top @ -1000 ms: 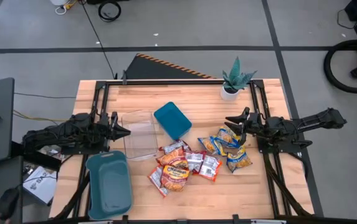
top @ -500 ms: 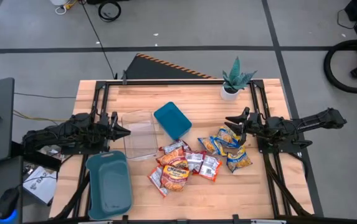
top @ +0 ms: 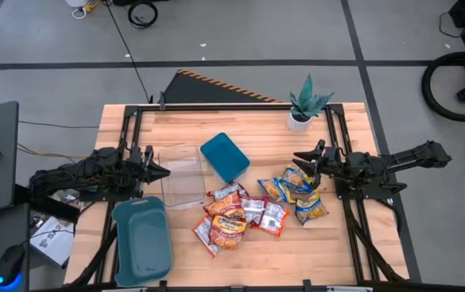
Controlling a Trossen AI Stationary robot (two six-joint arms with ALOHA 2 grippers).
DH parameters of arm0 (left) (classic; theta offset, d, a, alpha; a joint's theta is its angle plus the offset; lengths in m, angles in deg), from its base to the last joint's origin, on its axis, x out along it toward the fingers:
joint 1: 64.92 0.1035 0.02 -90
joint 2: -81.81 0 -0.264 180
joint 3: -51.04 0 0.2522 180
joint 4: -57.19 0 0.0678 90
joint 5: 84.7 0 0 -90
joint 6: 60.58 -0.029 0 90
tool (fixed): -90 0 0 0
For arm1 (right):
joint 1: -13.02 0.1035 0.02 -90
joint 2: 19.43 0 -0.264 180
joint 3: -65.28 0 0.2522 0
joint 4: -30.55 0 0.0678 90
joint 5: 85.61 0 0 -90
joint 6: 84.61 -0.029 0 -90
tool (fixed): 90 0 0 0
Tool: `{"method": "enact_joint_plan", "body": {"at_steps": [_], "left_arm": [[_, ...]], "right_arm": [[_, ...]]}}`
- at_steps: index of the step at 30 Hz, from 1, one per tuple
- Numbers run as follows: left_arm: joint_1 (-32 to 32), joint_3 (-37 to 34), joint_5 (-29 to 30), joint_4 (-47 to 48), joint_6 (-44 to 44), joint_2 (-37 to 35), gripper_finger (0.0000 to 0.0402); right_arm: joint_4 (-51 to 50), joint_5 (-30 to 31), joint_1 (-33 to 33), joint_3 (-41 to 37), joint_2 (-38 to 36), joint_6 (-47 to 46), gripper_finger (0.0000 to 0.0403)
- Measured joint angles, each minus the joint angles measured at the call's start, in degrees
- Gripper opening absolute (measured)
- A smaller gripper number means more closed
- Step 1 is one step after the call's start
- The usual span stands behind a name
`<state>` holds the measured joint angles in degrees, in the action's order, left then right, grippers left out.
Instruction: Sort Maruchan noodles
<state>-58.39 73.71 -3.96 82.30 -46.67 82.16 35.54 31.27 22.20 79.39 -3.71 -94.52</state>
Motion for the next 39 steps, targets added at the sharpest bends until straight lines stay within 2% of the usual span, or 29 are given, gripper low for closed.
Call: {"method": "enact_joint_plan", "body": {"at_steps": [11, 17, 20, 27, 30, 39], "left_arm": [[0.00, 0.00, 0.00, 0.00, -0.34, 0.00, 0.0037], [0.00, 0.00, 0.20, -1.33, -6.78, 0.01, 0.0037], [0.00, 0.00, 0.66, -4.98, -10.25, 0.01, 0.0037], [0.00, 0.00, 0.84, -18.62, -7.09, -0.01, 0.0037], [0.00, 0.00, 0.83, -23.67, -7.04, -0.01, 0.0037], [0.00, 0.02, 0.95, -25.10, -7.11, 0.01, 0.0037]], "right_arm": [[0.01, 0.01, -0.01, -0.01, 0.00, 0.00, 0.0132], [0.01, 0.00, 0.01, -0.01, 0.02, -0.02, 0.0132], [0.00, 0.01, 0.01, -0.01, 0.01, 0.00, 0.0132], [0.01, 0.01, -0.01, -0.01, 0.00, 0.20, 0.0132], [0.33, 1.57, -0.01, 0.01, 0.02, 3.86, 0.0132], [9.25, 1.83, -0.01, 0.01, 0.02, 10.37, 0.0132]]}}
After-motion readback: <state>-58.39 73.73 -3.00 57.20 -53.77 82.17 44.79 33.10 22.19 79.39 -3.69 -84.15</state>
